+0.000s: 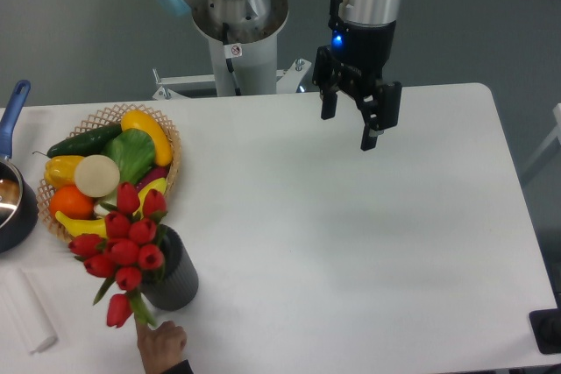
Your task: Pick up the flowers from the vase
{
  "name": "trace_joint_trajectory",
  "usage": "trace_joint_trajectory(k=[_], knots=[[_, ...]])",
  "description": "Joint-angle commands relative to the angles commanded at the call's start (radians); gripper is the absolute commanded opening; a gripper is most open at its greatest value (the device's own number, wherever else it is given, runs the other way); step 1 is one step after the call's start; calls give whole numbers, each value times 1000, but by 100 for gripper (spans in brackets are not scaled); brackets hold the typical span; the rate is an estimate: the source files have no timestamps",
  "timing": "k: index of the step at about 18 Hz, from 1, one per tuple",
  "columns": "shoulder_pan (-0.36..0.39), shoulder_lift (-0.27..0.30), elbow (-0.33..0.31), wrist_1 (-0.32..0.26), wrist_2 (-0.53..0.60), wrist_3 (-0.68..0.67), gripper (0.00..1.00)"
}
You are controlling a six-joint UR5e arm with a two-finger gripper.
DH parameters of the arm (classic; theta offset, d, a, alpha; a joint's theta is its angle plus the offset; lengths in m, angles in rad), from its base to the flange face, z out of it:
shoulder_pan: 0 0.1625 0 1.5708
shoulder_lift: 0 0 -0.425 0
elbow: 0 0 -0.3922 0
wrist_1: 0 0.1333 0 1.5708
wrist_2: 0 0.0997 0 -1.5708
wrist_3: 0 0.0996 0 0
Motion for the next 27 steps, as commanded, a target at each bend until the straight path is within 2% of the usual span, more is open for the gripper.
trace_joint_trajectory(k=[2, 5, 8, 10, 11, 14, 17, 21, 25, 27], knots=[[-2, 5, -2, 0, -2, -53, 100], [-9, 5, -5, 15, -29, -226, 100], [-18, 0, -47, 78, -128, -415, 100], [-23, 3, -90, 124, -196, -494, 100], [-23, 5, -116, 142, -239, -514, 100], [-38, 5, -164, 143, -307, -528, 100], [-66, -6, -184, 144, -331, -578, 100], [-75, -63, -186, 181, -483, -600, 100], [-123, -123, -189, 271, -491, -600, 100], [-141, -155, -186, 281, -491, -598, 100]])
